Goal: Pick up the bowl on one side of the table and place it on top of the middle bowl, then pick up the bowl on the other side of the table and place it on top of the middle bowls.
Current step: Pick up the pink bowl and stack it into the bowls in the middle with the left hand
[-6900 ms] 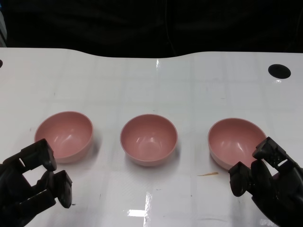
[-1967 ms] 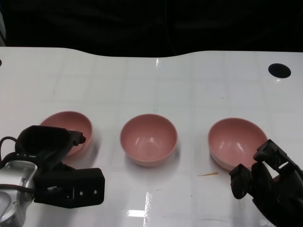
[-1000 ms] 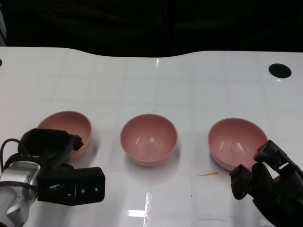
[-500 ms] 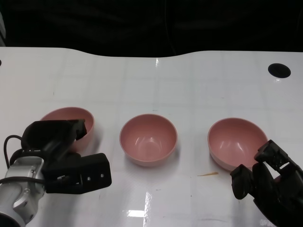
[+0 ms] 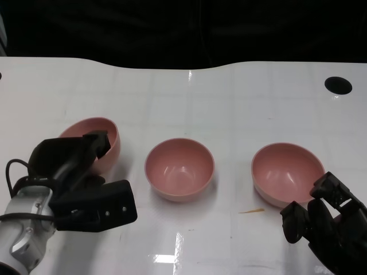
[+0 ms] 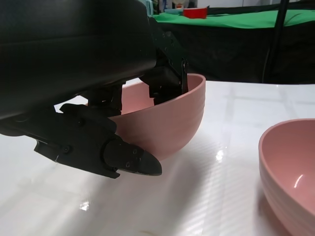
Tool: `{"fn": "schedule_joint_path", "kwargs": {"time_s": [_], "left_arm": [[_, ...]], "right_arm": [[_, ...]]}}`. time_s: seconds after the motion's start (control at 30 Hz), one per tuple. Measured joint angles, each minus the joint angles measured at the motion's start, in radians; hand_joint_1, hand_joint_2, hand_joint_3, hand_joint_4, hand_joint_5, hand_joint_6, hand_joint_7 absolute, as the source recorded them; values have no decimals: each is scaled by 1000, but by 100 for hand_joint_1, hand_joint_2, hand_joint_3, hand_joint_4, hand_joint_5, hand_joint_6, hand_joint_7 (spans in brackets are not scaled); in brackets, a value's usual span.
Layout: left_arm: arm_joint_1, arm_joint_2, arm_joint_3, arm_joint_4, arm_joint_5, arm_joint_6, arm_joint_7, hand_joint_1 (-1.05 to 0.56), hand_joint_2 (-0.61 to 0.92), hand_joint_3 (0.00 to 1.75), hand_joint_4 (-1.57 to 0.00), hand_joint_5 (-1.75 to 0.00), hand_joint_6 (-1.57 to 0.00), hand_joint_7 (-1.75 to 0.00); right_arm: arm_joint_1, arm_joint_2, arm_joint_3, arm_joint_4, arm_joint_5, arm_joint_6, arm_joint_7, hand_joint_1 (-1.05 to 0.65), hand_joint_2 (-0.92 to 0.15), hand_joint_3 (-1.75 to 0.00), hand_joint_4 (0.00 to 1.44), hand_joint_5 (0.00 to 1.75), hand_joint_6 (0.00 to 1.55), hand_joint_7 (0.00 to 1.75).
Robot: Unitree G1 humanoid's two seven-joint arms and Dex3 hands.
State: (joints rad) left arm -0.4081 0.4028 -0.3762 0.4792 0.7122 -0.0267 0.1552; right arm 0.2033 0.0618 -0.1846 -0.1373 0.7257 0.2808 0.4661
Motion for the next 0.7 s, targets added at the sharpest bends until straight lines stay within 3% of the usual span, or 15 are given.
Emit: {"fn": "schedule_joint_path", "kwargs": {"time_s": [0.03, 0.07, 0.1, 0.13, 0.17, 0.2, 0.23, 0.27, 0.3, 0.33, 0.4, 0.5, 0.7], "left_arm": [[1, 6, 3, -28, 1, 11, -16, -8, 92, 3, -74, -146, -98, -52], [2, 14, 4, -62, 4, 24, -36, -7, 92, 3, -69, -158, -93, -72], [2, 23, 6, -93, 8, 34, -56, -6, 92, 5, -65, -168, -76, -113], [3, 33, 9, -124, 9, 39, -75, -6, 92, 6, -64, -171, -67, -132], [3, 42, 11, -153, 11, 39, -89, -6, 91, 4, -64, -173, -64, -137], [4, 50, 13, -183, 16, 41, -103, -8, 91, 3, -72, -153, -73, -109], [5, 59, 13, -213, 24, 44, -119, -9, 92, 2, -78, -138, -91, -71], [7, 65, 15, -244, 30, 49, -135, -8, 92, 3, -78, -138, -98, -61], [7, 68, 16, -274, 34, 54, -152, -7, 92, 4, -77, -141, -97, -66], [9, 71, 18, -304, 38, 57, -169, -6, 92, 4, -69, -161, -75, -116], [11, 77, 19, -358, 41, 51, -195, -5, 92, 6, -65, -172, -53, -161], [11, 93, 26, -419, 39, 15, -225, -5, 92, 7, -64, -174, -47, -173], [-6, 102, 41, -519, 29, -54, -273, -10, 92, 11, -65, -175, -60, -161]], "right_arm": [[-1, -1, -1, 2, 0, 0, 0, -3, -54, -116, 81, 175, 83, 137], [-1, -1, -3, 3, 0, 0, 0, -3, -54, -116, 81, 175, 83, 136], [-2, -1, -4, 4, 0, 0, 1, -3, -54, -116, 81, 175, 83, 136], [-2, -2, -5, 5, 0, 0, 1, -2, -54, -116, 81, 175, 83, 136], [-2, -2, -6, 6, 0, 0, 2, -2, -54, -116, 81, 175, 83, 136], [-2, -2, -6, 7, 0, 0, 2, -2, -54, -116, 81, 175, 83, 136], [-2, -2, -7, 8, 0, 0, 3, -3, -54, -116, 81, 175, 83, 136], [-2, -3, -8, 9, 0, 0, 5, -3, -54, -116, 81, 175, 83, 136], [-3, -3, -9, 11, 0, -1, 9, -3, -54, -116, 81, 175, 83, 136], [-3, -3, -10, 12, 0, -1, 12, -3, -55, -116, 80, 175, 82, 137], [-3, -3, -12, 14, 0, -1, 17, -3, -55, -115, 80, 175, 82, 137], [-3, -3, -12, 16, 0, -2, 20, -3, -55, -115, 80, 175, 82, 138], [-4, 1, -9, 19, -4, -9, 20, -4, -54, -115, 80, 175, 81, 139]]}}
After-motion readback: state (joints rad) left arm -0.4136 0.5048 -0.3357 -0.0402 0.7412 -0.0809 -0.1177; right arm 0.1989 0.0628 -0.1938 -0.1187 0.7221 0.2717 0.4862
